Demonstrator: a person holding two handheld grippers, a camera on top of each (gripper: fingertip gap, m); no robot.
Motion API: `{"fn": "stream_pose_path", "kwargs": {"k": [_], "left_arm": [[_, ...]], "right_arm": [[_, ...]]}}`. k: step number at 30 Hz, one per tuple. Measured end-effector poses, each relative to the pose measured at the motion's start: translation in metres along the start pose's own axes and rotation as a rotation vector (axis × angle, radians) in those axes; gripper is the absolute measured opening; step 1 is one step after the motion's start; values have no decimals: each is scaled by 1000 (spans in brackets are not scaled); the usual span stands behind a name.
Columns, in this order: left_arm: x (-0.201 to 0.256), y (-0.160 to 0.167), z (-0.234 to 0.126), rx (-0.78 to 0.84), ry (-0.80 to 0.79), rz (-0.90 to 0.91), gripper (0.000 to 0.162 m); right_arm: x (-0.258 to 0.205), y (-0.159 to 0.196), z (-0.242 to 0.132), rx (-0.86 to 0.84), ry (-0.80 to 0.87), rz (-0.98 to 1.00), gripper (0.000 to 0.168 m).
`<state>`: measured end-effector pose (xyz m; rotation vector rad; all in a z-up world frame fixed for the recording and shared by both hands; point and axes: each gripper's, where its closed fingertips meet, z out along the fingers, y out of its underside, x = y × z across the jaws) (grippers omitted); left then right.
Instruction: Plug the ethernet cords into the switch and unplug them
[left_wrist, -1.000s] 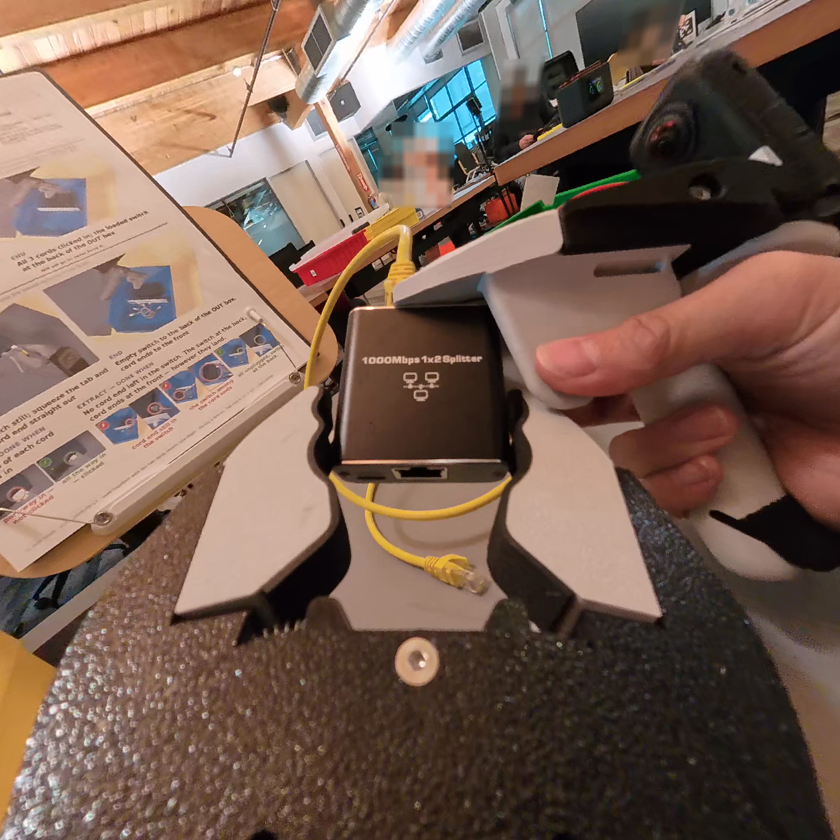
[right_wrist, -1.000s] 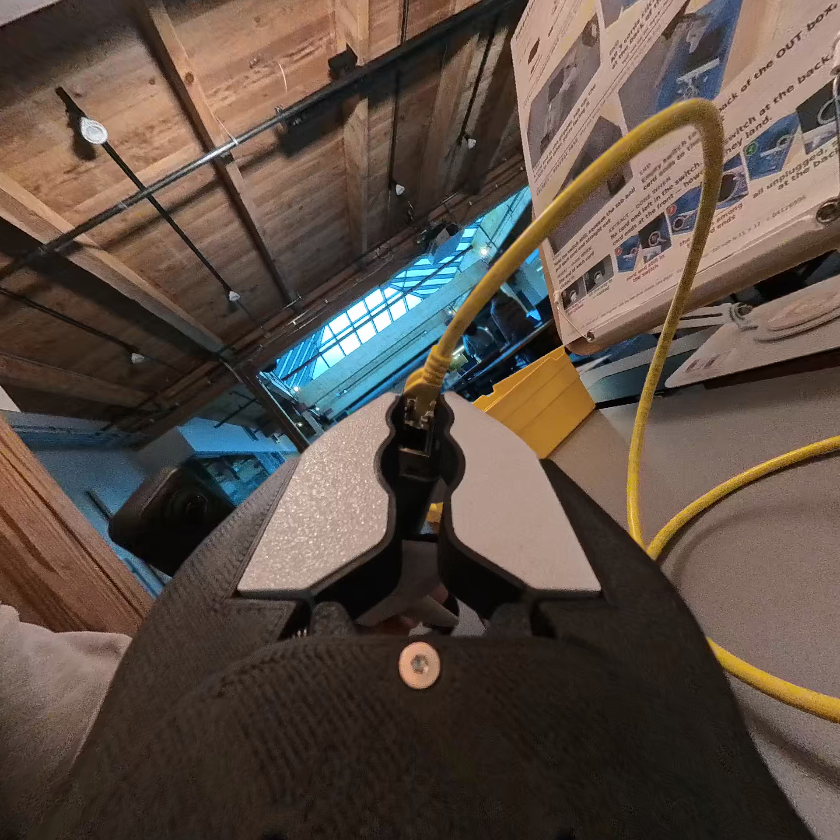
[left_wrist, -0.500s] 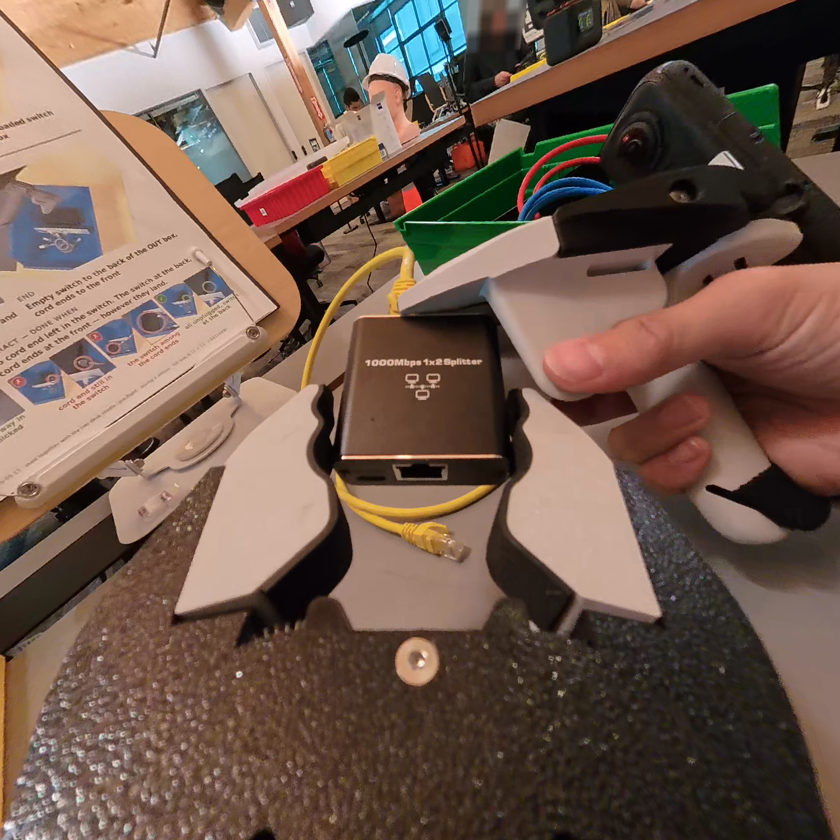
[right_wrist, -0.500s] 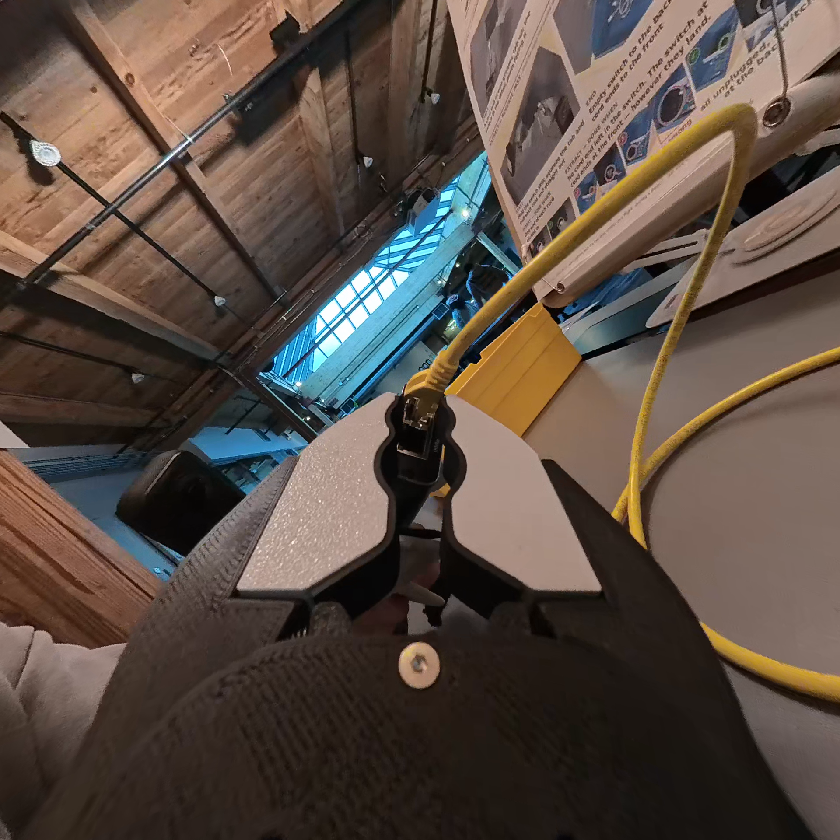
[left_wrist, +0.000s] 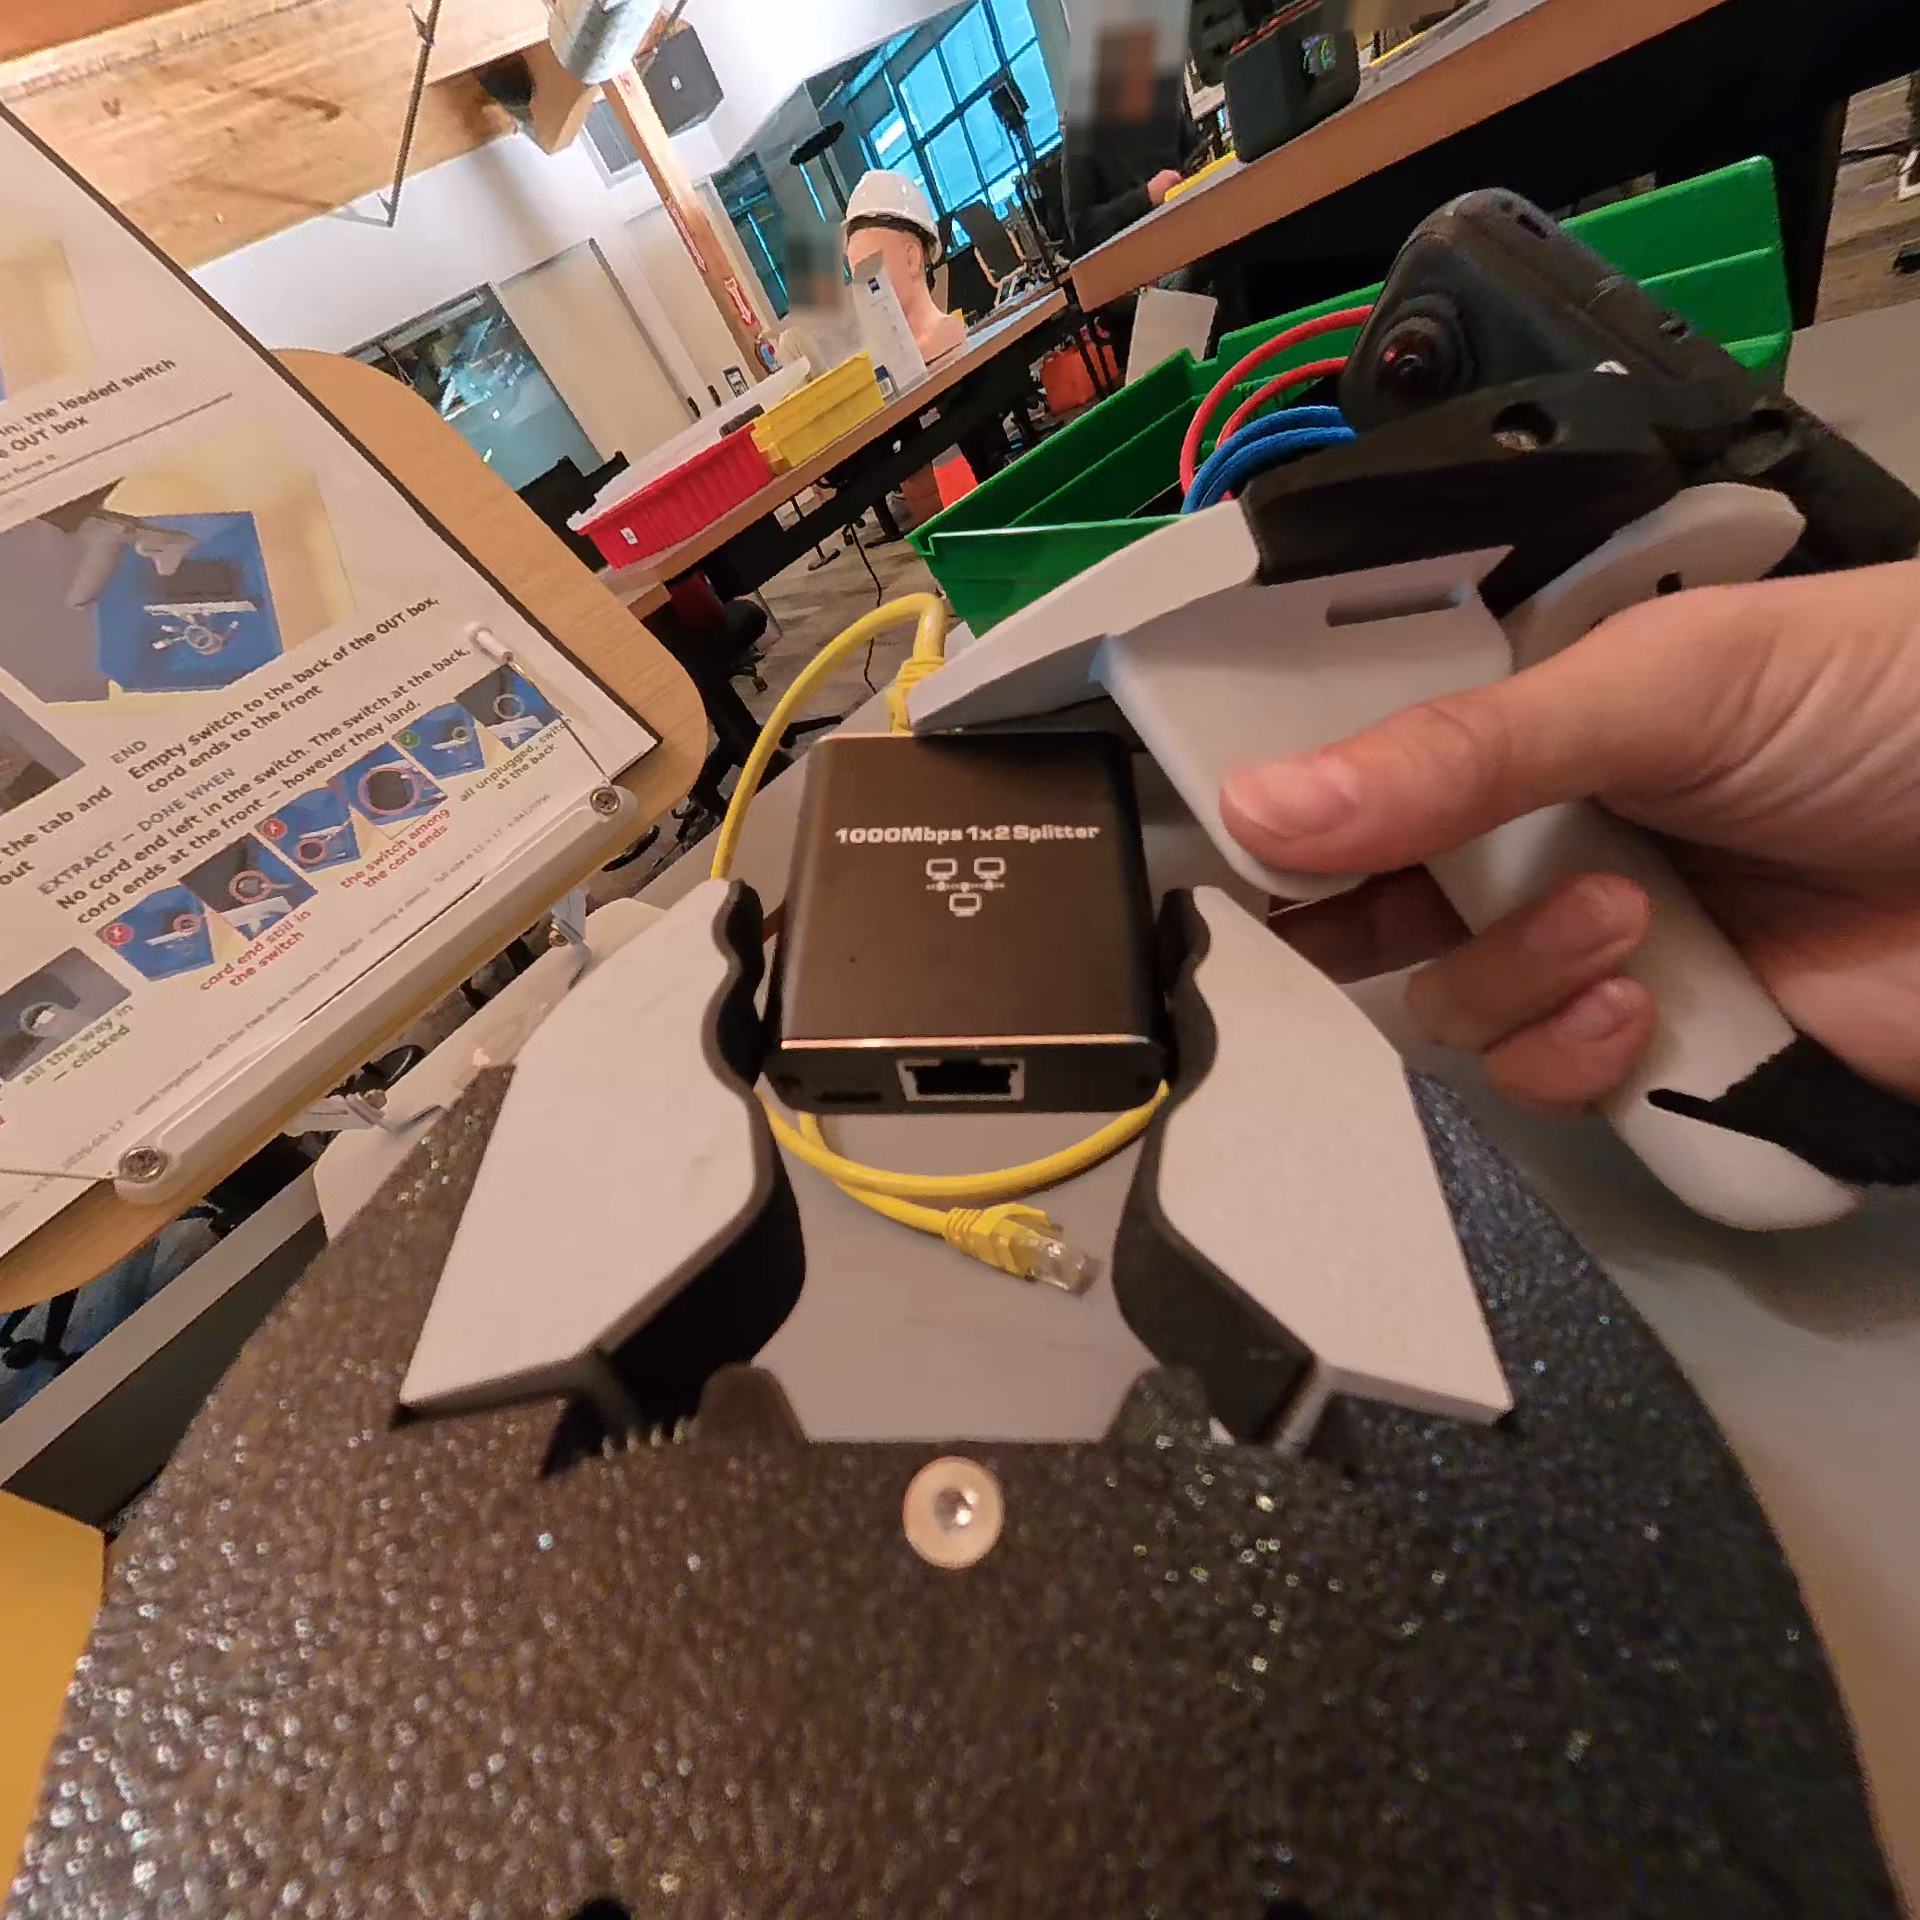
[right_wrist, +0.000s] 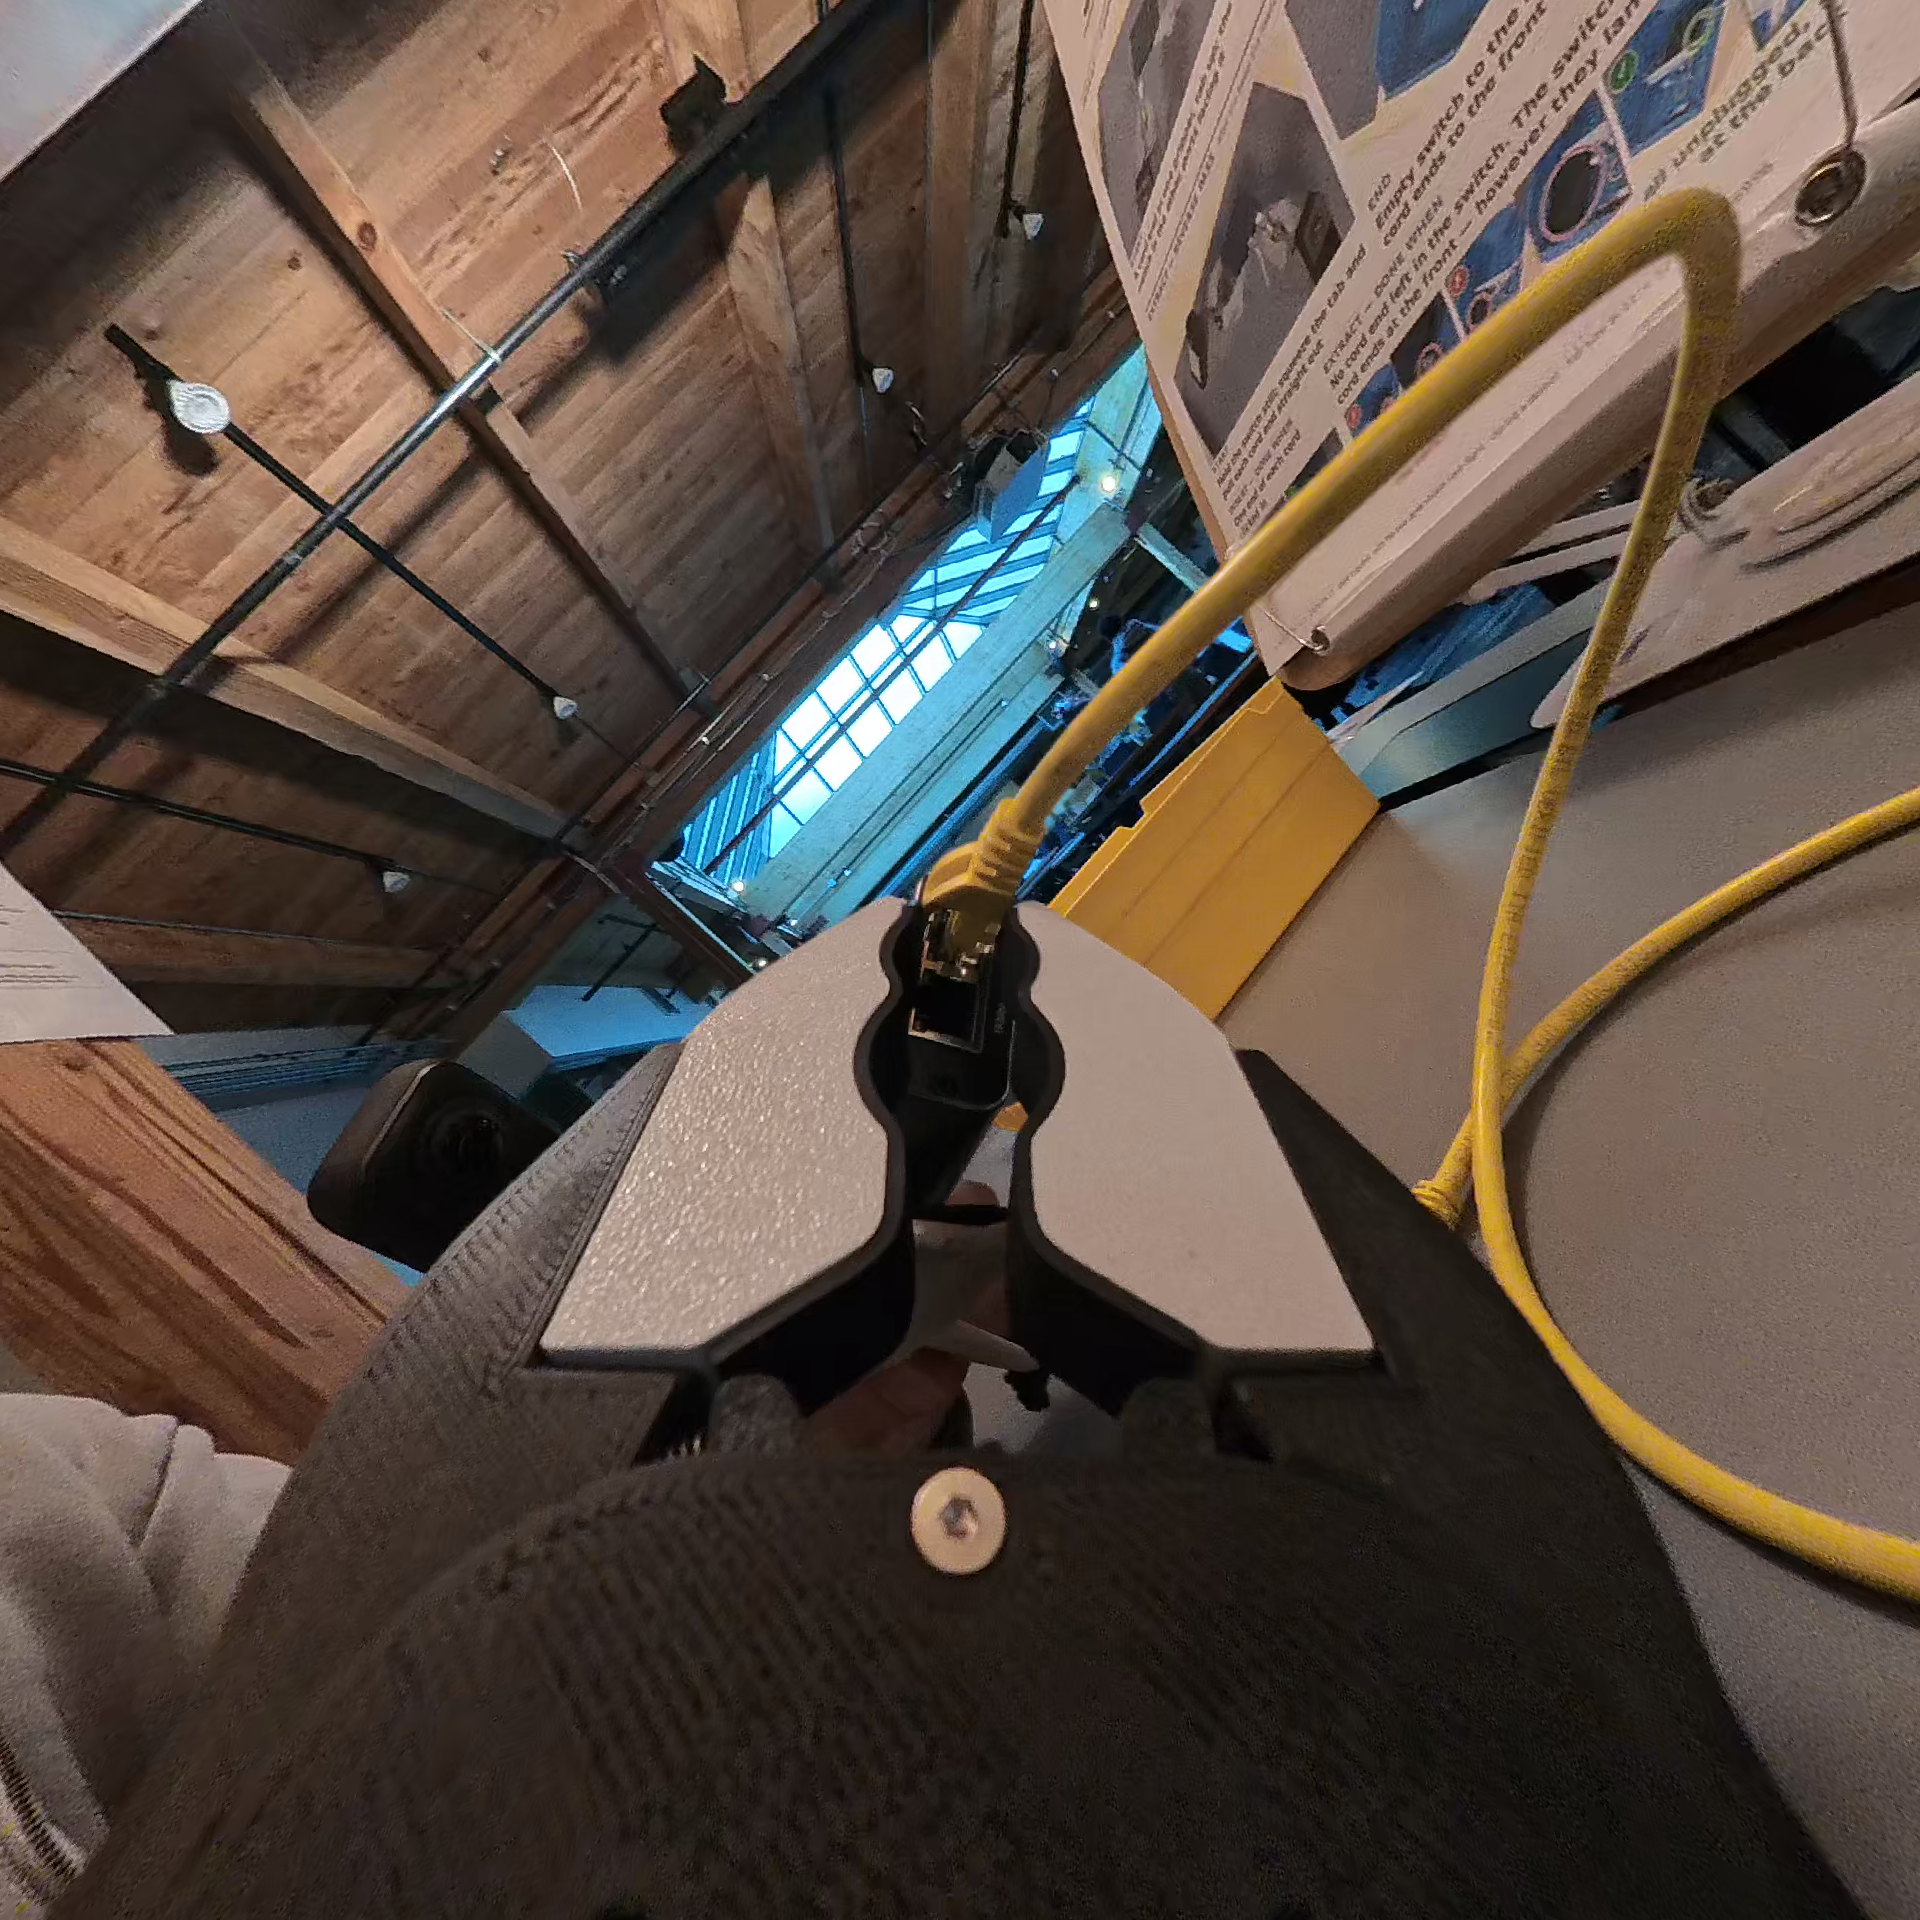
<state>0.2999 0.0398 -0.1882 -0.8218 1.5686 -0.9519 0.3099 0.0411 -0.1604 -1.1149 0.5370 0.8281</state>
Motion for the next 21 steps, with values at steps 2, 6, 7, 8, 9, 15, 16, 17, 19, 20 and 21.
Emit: {"fn": "stream_pose_path", "kwargs": {"k": [2, 6, 7, 8, 9, 15, 16, 17, 19, 20, 21], "left_arm": [[0, -1, -1, 8, 3, 1, 74], [-1, -2, -1, 16, 1, 7, 74], [-1, -2, -1, 21, 0, 8, 74], [-1, -3, -2, 27, 0, 9, 74], [-1, -4, -2, 33, 0, 11, 74], [-1, -9, -4, 67, -15, 48, 74], [-1, -11, -5, 79, -16, 48, 74], [-2, -13, -6, 88, -15, 46, 74], [-2, -13, -6, 95, -3, 40, 74], [-2, -13, -6, 101, 3, 33, 74], [-2, -14, -7, 108, 8, 27, 74]], "right_arm": [[-1, 0, 0, 0, -13, -2, 14], [-4, 0, 1, -2, -17, -26, 14], [-4, 0, 1, -5, -19, -27, 14], [-5, 0, 1, -5, -24, -28, 14], [-5, -1, 1, -3, -26, -27, 14], [-5, 0, 1, 29, -46, 18, 15], [-6, 0, 1, 35, -57, 27, 15], [-8, -1, 2, 41, -68, 38, 14], [-8, -1, 2, 49, -69, 36, 14], [-9, -1, 2, 52, -73, 27, 14], [-11, -1, 2, 56, -81, 17, 14]]}}
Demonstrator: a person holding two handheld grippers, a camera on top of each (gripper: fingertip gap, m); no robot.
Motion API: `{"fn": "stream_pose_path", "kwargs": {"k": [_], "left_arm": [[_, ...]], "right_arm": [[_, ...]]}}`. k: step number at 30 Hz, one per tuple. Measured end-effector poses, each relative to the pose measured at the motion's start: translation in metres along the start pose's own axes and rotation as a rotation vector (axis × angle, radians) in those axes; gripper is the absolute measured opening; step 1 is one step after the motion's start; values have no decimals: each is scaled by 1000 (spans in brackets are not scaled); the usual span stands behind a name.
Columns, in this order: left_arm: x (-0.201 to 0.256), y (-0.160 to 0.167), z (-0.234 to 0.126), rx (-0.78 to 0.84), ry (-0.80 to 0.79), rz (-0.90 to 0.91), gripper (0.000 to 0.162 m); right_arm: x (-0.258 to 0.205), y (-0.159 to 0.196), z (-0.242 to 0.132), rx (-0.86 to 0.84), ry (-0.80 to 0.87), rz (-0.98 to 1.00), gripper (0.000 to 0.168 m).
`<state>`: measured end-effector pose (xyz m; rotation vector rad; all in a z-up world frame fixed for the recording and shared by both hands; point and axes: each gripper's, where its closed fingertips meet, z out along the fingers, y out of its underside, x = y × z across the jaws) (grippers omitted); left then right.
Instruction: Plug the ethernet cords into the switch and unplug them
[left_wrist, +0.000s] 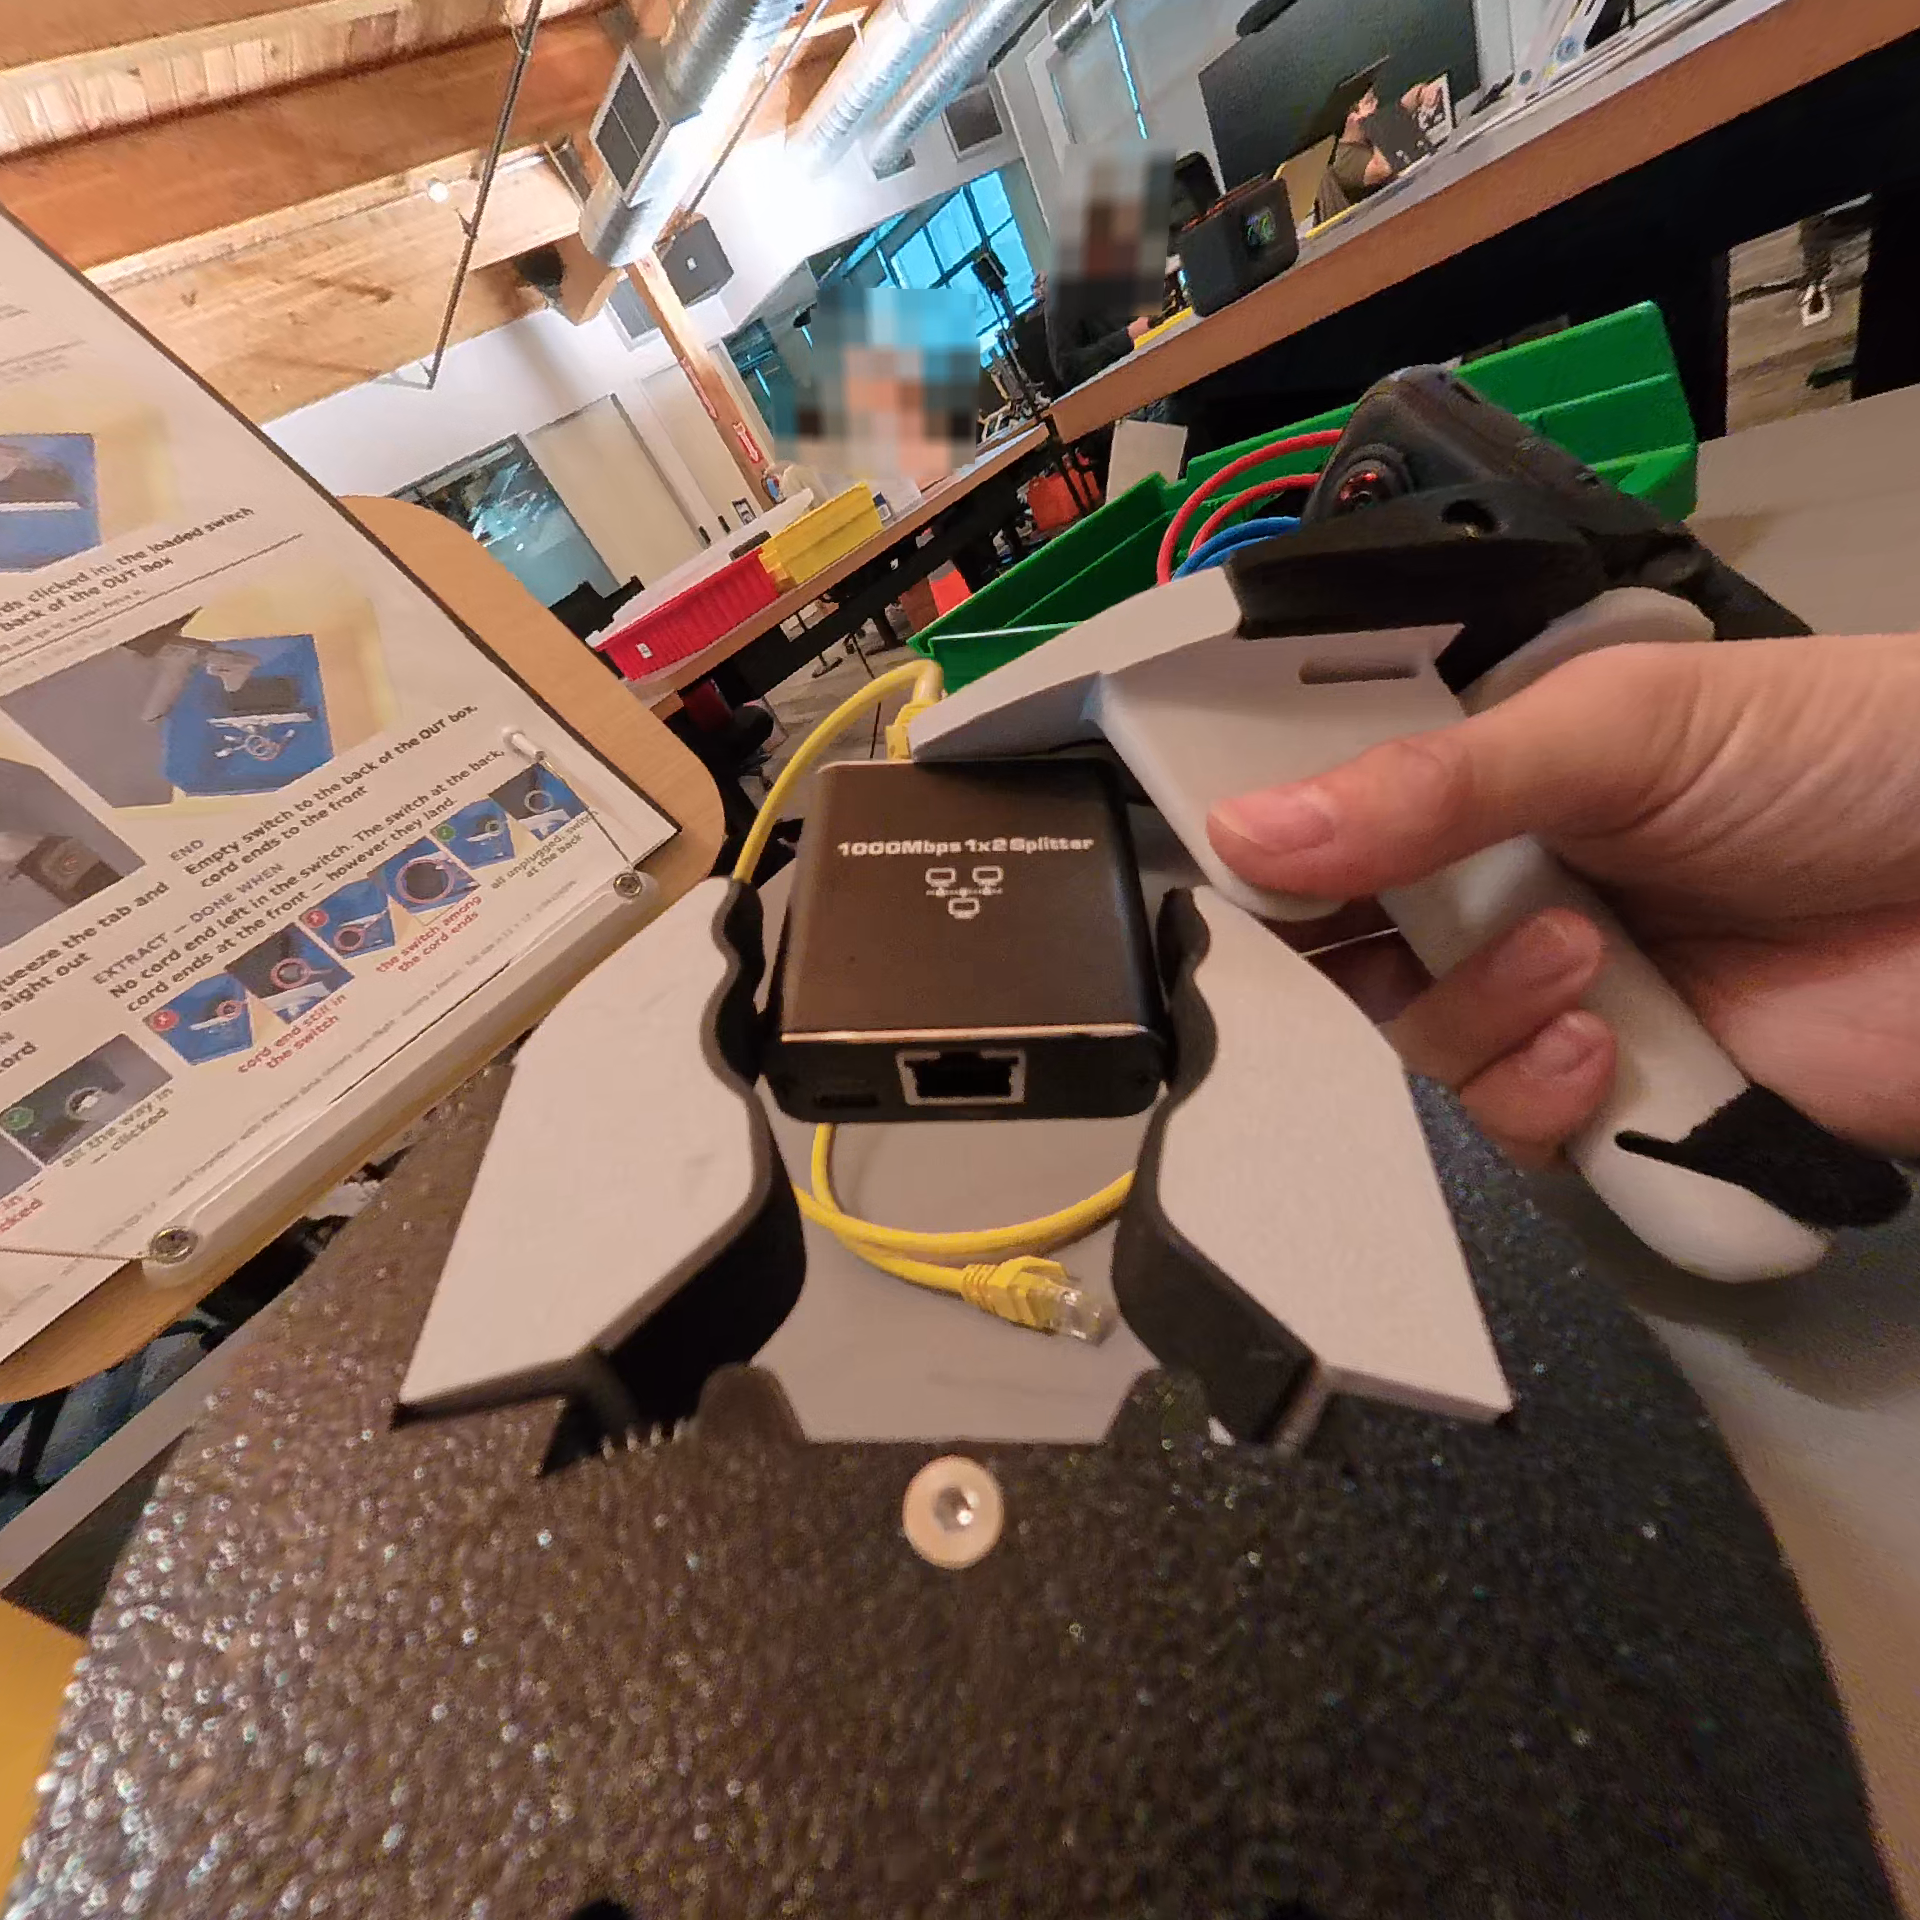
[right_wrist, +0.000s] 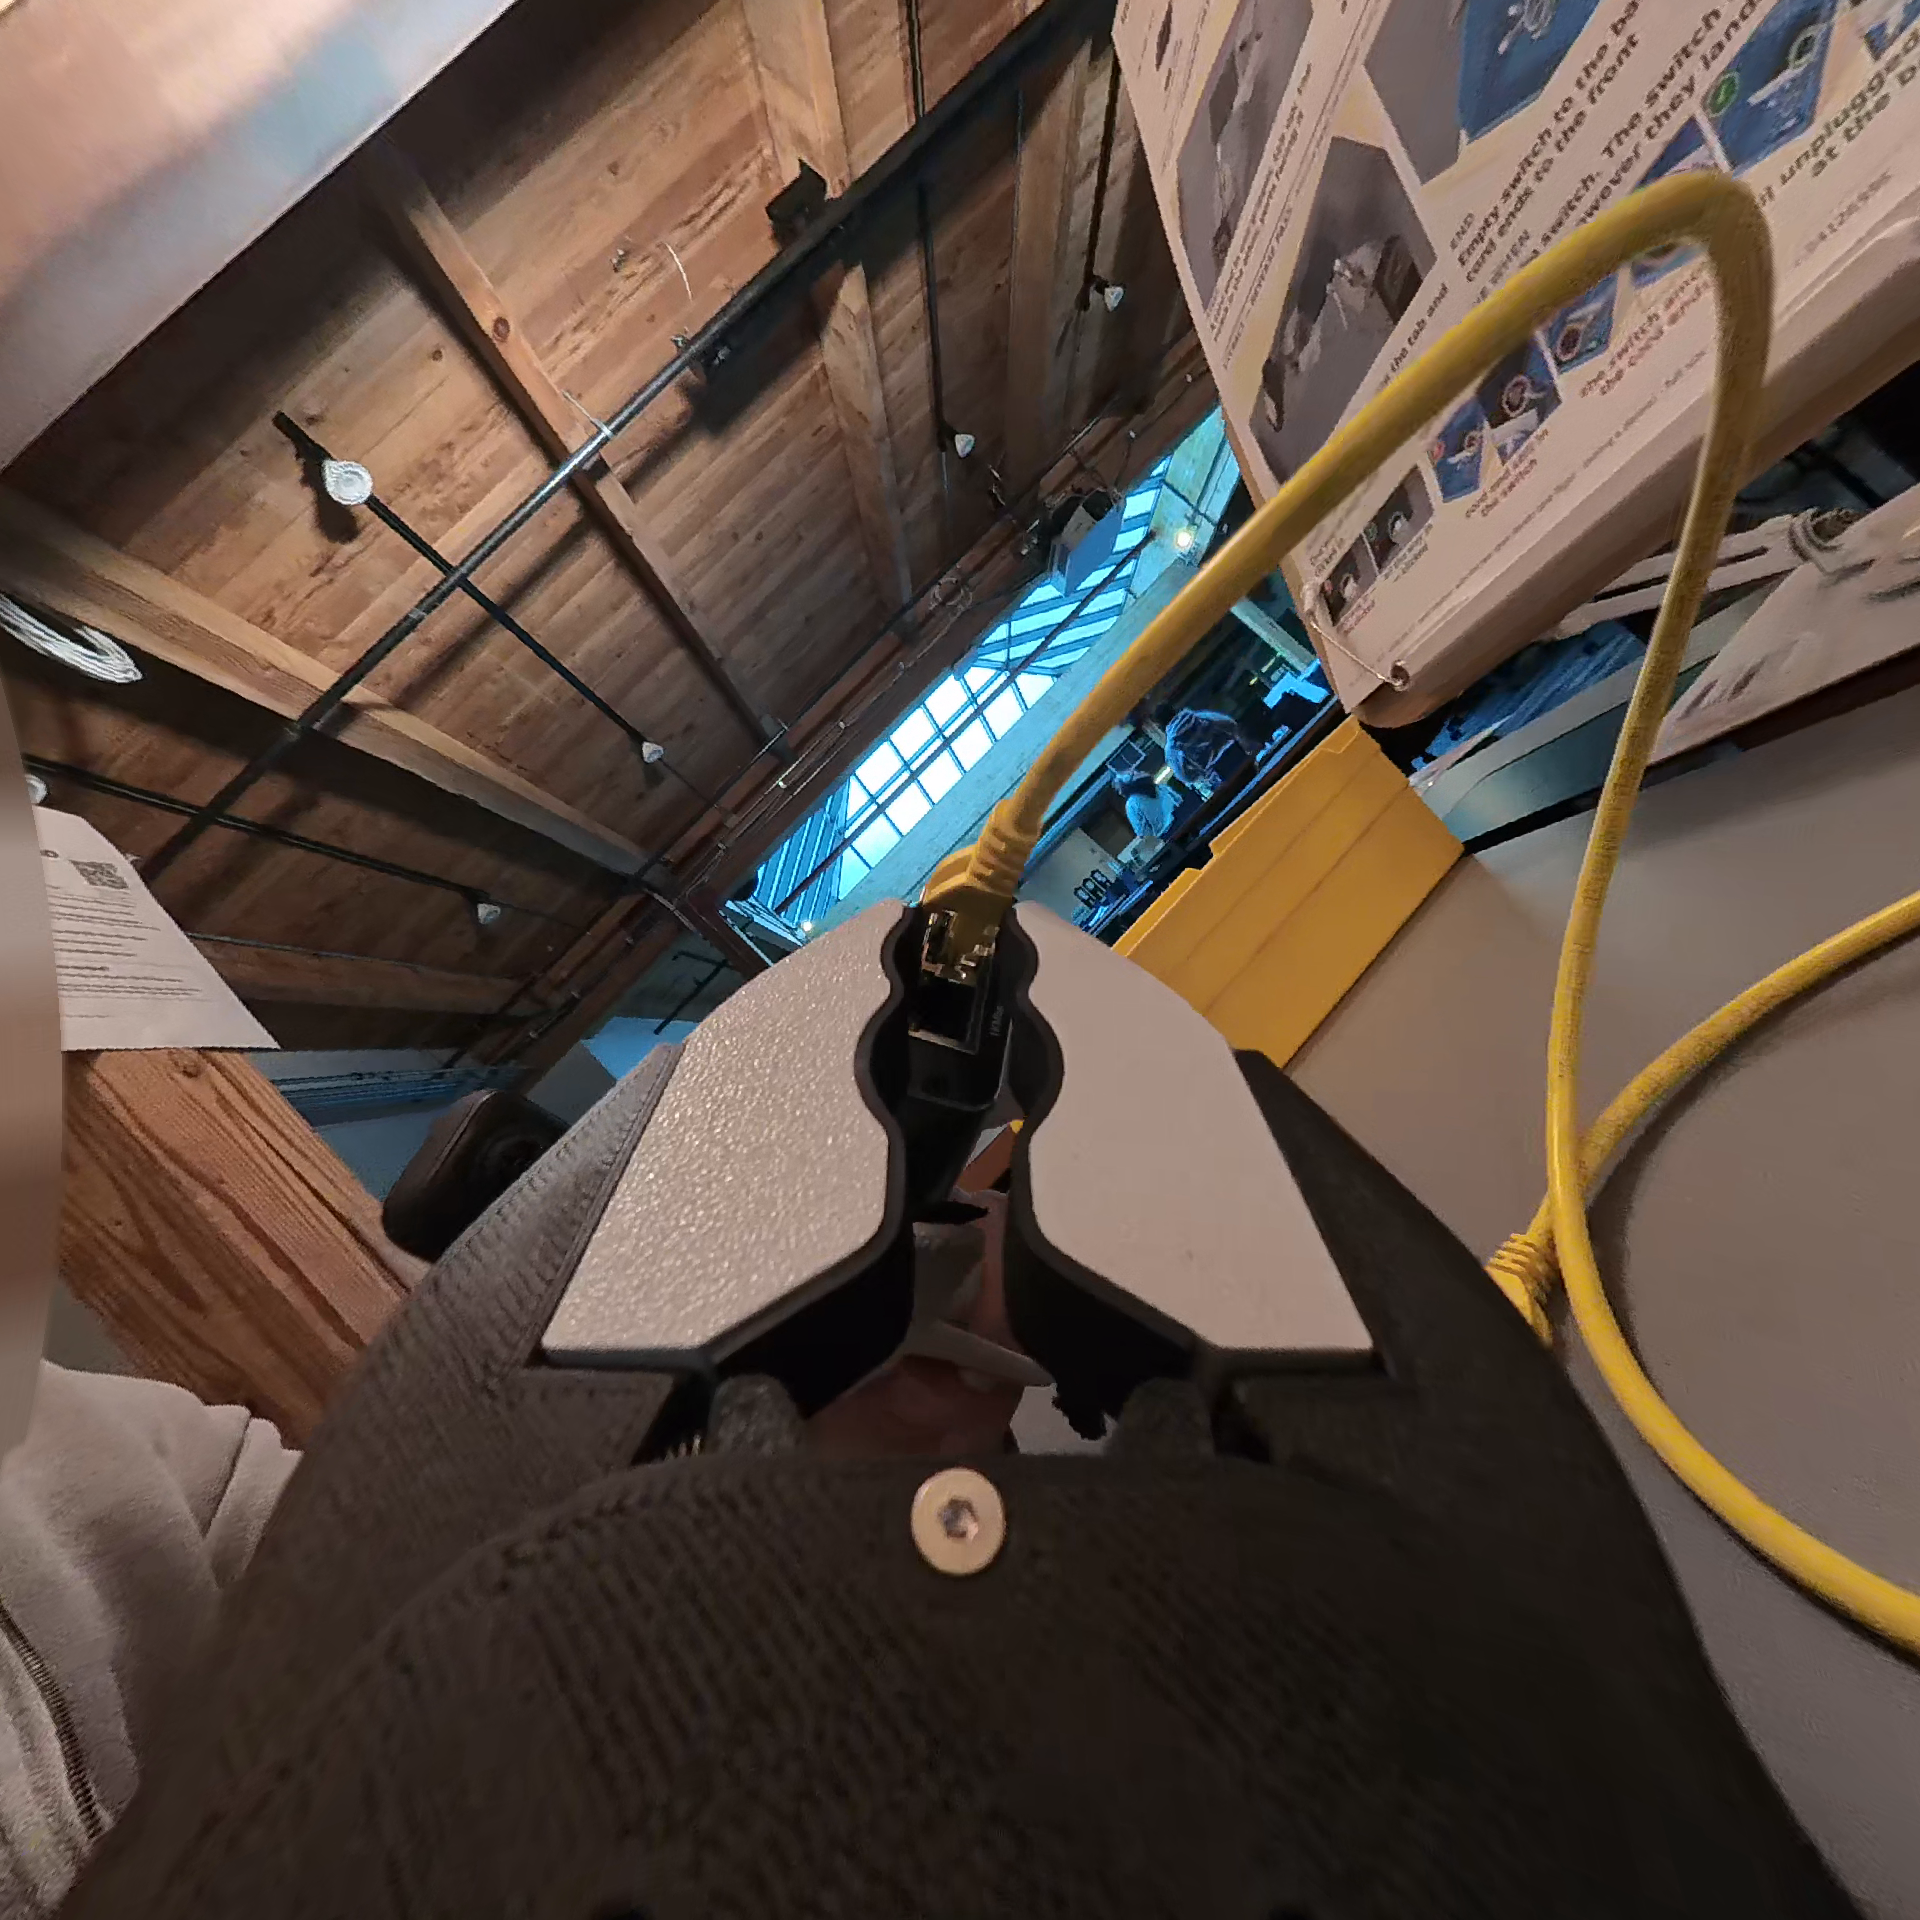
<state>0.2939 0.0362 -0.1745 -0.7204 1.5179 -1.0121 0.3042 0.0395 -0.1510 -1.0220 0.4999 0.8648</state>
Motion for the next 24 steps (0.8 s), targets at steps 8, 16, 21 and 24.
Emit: {"fn": "stream_pose_path", "kwargs": {"k": [8, 16, 21, 24], "left_arm": [[0, -2, 0, 7, -4, 22, 74], [1, 2, 0, -5, 4, 49, 74], [1, 6, 2, -18, 2, 37, 74], [0, 7, 3, -23, 0, 37, 74]], "right_arm": [[-3, -2, 0, 80, -39, 58, 14], [4, 2, 0, 49, 2, 81, 14], [-1, 2, -1, -44, 67, -109, 14], [-3, 2, -1, -75, 75, -156, 13]]}}
